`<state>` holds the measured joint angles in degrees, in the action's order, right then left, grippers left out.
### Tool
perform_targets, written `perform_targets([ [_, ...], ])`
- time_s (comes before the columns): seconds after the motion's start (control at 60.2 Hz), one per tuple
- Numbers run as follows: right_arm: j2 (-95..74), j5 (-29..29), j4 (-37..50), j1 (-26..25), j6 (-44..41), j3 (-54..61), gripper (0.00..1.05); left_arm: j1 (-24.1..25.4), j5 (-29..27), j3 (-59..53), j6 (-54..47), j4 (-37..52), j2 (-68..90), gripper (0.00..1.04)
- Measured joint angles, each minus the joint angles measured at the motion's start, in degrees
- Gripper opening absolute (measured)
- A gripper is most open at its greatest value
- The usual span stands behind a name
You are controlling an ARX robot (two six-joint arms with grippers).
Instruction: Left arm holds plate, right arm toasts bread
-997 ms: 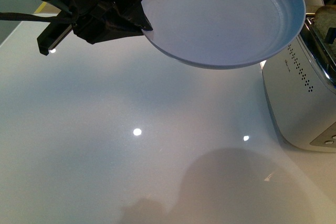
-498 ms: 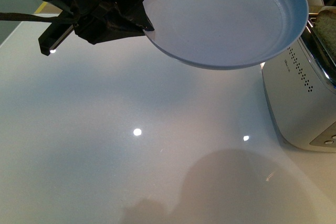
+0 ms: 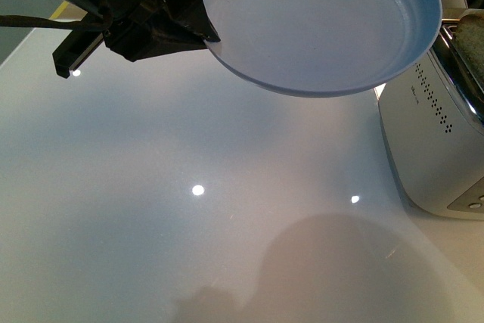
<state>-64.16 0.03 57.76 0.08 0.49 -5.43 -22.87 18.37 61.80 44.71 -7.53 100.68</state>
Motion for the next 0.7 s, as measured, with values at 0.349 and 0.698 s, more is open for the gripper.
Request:
perform_targets([
  [0.349,14.43,-0.02,-10.86,0.0,-0.2,3.56,0.02,0.0,-0.02,0.0,0.0,0.0,0.0,0.03],
  [0.698,29.51,-0.02,-23.96,0.0,-0.2,4.39,0.02,0.0,0.0,0.0,0.0,0.0,0.0,0.03],
])
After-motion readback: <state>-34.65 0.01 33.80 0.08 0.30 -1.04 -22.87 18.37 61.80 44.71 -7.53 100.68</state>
